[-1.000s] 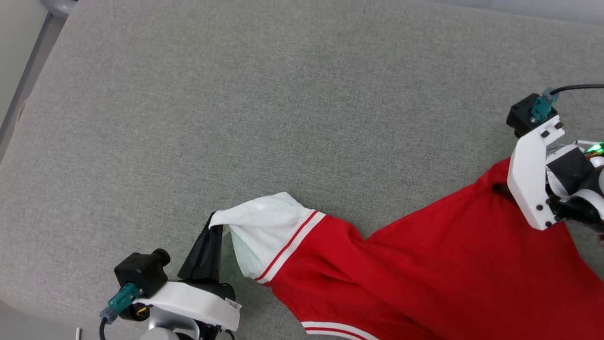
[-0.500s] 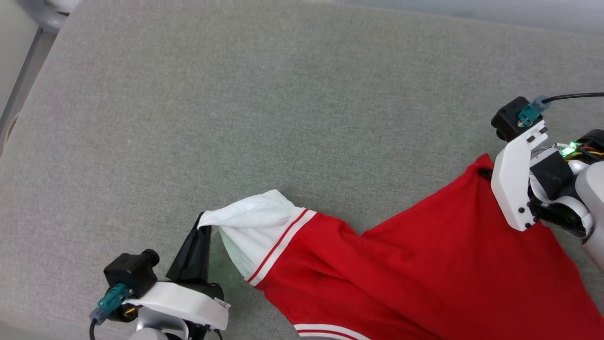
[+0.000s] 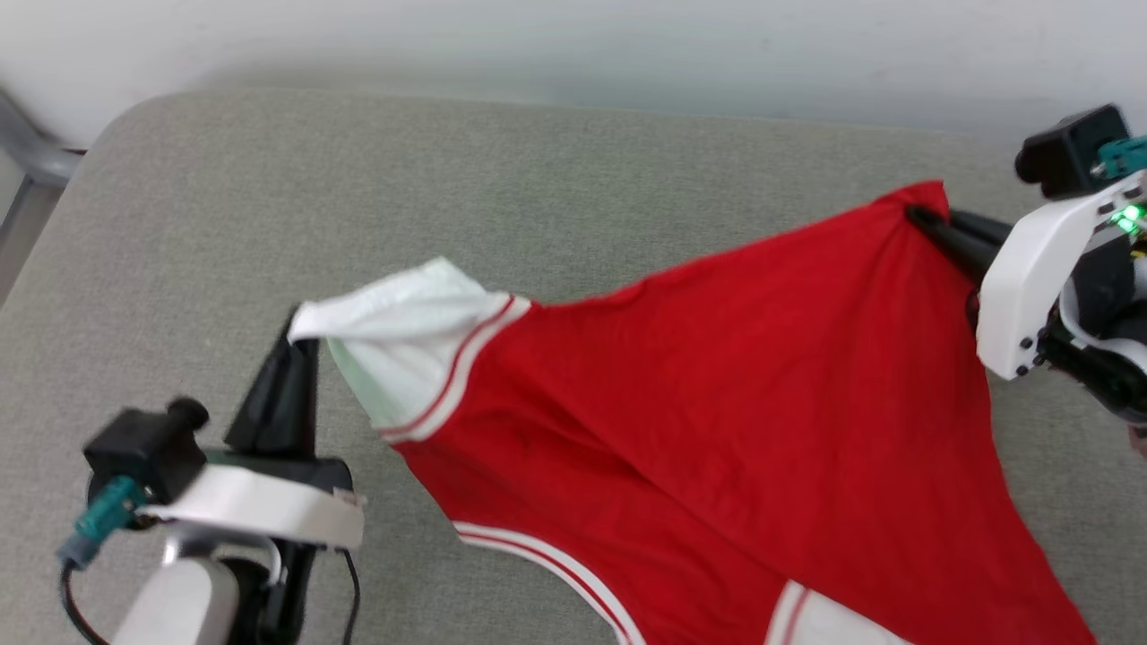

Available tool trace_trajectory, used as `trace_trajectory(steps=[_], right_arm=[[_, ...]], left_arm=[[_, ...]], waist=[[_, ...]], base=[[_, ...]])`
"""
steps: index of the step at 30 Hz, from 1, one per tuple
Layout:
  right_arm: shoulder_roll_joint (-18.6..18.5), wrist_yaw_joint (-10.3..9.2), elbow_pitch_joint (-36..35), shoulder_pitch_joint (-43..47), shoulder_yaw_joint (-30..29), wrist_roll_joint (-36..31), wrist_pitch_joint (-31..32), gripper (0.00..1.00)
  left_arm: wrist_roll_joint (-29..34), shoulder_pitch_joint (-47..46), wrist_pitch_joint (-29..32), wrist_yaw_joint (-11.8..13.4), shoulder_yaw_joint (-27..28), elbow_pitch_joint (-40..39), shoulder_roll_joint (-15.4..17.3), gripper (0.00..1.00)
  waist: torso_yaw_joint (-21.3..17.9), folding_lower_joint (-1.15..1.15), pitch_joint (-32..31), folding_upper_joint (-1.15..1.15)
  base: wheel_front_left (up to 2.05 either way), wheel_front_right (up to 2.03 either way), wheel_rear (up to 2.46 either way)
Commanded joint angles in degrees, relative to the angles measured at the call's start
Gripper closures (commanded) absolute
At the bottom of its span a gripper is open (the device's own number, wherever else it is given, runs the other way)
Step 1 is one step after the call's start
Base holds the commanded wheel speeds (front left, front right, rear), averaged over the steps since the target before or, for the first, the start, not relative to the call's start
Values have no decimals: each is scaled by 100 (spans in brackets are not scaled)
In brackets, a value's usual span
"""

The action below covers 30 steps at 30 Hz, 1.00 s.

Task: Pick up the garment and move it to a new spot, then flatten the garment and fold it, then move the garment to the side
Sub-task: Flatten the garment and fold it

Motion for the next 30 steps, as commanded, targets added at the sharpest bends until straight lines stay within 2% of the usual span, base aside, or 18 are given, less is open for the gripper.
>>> trace_trajectory(steps=[1,10,16,22,30], right_arm=[[60,-6,-84,36,-111,-25,-85,100],[392,-6,-695,-297,-1257,-506,-311,100],[817,-6,-1022,-963,-1939,-1041,-196,100],[1148,-6,-1184,-2018,-2490,-1451,-18,100],[1371,-6,-698,-3682,-2955,-2025,-80,100]], left_arm=[[57,-173,39,39,48,-104,62,100],[324,-1919,575,24,229,-676,506,100],[272,-3430,989,-174,323,-696,745,100],[356,-5193,1295,-454,180,-188,814,100],[593,-7570,1354,-781,-111,968,652,100]], waist=[[-106,0,-81,0],[-362,0,157,0],[-538,0,699,0],[-569,0,1389,0],[-527,0,2193,0]], base=[[0,0,0],[0,0,0],[0,0,0],[0,0,0],[0,0,0]])
